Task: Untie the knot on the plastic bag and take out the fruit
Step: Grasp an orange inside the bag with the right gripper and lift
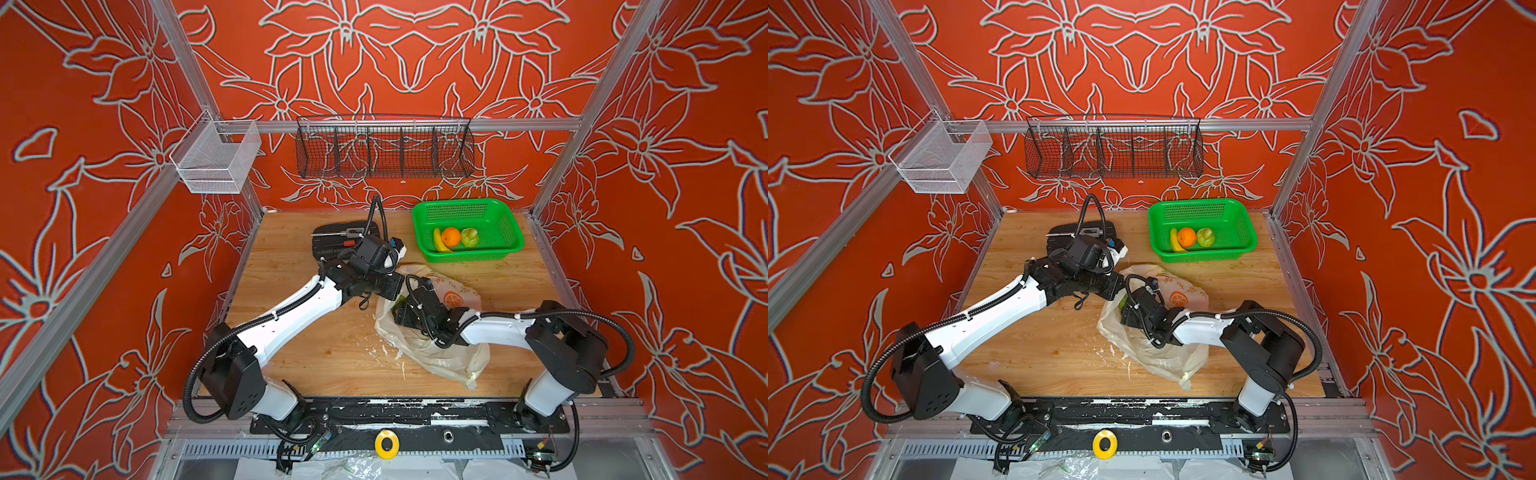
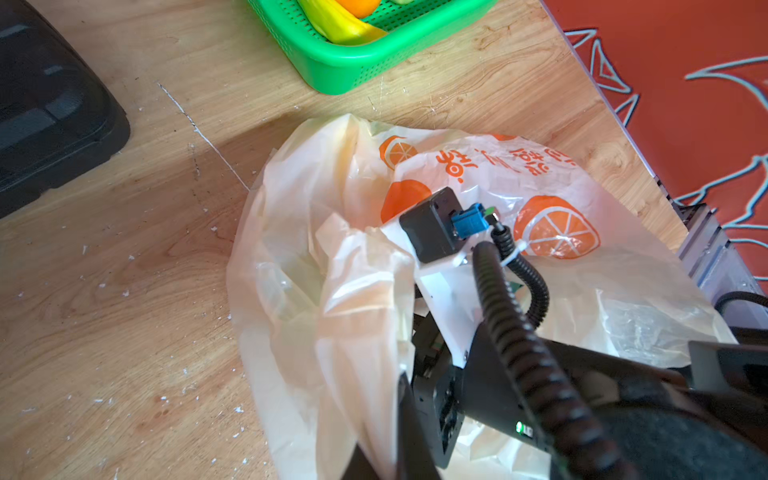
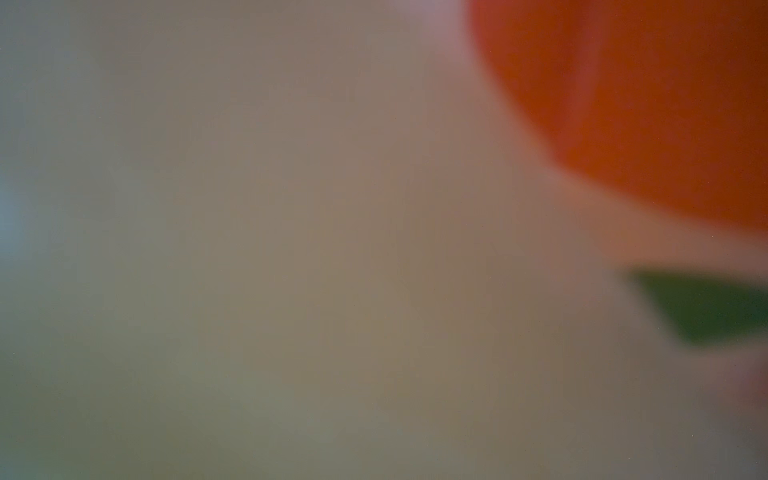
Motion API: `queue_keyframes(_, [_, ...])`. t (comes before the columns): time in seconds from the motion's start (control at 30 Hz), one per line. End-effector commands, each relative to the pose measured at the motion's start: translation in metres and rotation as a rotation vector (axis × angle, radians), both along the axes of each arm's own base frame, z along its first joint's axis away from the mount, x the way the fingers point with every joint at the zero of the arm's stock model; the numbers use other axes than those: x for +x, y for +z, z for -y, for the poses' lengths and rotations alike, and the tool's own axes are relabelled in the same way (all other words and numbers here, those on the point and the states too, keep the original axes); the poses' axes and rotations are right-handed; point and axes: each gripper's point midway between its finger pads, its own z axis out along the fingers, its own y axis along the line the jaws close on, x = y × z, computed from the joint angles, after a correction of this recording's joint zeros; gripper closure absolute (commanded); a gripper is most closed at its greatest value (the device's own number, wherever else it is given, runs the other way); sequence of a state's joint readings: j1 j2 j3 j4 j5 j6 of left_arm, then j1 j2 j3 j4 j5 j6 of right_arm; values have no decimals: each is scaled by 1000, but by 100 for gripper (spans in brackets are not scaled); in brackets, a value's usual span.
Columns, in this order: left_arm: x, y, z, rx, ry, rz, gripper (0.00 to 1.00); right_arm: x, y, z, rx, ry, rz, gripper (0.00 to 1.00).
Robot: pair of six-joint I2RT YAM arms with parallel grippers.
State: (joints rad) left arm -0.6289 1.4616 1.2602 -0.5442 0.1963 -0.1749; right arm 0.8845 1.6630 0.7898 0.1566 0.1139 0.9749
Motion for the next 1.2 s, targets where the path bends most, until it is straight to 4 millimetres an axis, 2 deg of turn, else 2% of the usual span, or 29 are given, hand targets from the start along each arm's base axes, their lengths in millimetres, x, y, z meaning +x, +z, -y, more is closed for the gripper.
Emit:
queue_keyframes(0.0, [-2,7,-3,-6,-11,23,100,1,9,0,24,-8,9,30])
queue_keyframes(0.13, [-2,8,-3,-8,-10,24,100,-1,16,3,13,0,15,33])
queue_keyframes(0.37, [-3,11,-4,-11,-8,34,100,-7,42,12,26,9,48,35])
queue_keyframes(0.57, [-6,17,-2,-38,-25,49,86,-16,57,23,36,15,65,36])
queue_keyframes(0.83, [-13,28,3,-86,-73,86,73,-39,70,37,49,68,57,36])
queue_keyframes(1.17, [-28,46,13,-183,-171,147,62,-52,128,62,79,92,181,36])
